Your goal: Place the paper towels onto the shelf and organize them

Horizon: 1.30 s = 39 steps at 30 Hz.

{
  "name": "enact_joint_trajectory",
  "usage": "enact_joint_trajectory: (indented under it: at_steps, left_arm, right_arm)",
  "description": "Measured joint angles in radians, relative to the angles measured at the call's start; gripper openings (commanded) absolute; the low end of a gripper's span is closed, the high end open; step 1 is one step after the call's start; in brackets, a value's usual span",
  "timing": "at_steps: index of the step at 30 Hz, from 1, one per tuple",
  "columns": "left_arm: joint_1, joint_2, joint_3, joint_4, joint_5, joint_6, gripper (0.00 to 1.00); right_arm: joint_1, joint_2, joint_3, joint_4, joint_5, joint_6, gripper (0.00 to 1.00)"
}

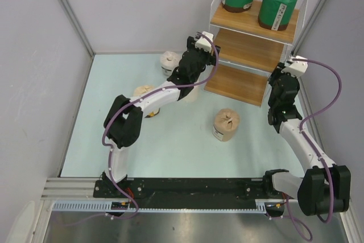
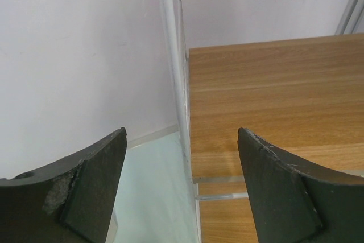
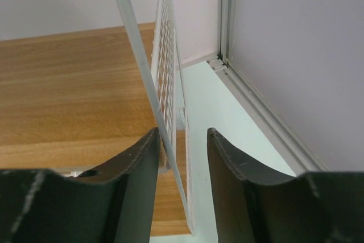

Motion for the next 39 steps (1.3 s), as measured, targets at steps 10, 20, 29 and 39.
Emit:
enact_joint_trajectory:
  at_steps: [10,20,29,39]
  left_arm:
    - [0.0,0.002,0.058,-0.001,0.005,0.011,0.53]
    - [0.0,0.012,0.059,-0.031,0.03,0.017,0.22]
    - [0.0,-0.021,-0.045,-0.029,0.05,0.003,0.14]
    - [-0.021,-0.152,-0.198,-0.042,0.094,-0.057,0.08]
  right_arm:
    - [-0.004,0.068,0.061,0.004,-0.001,0.006,0.13]
    - [-0.004,0.071,0.067,-0.005,0.001,-0.017,0.0]
    - [-0.004,0.012,0.07,-0.106,-0.026,-0.001,0.0]
    - [-0.004,-0.146,0.069,-0.35,-0.045,0.039,0.0]
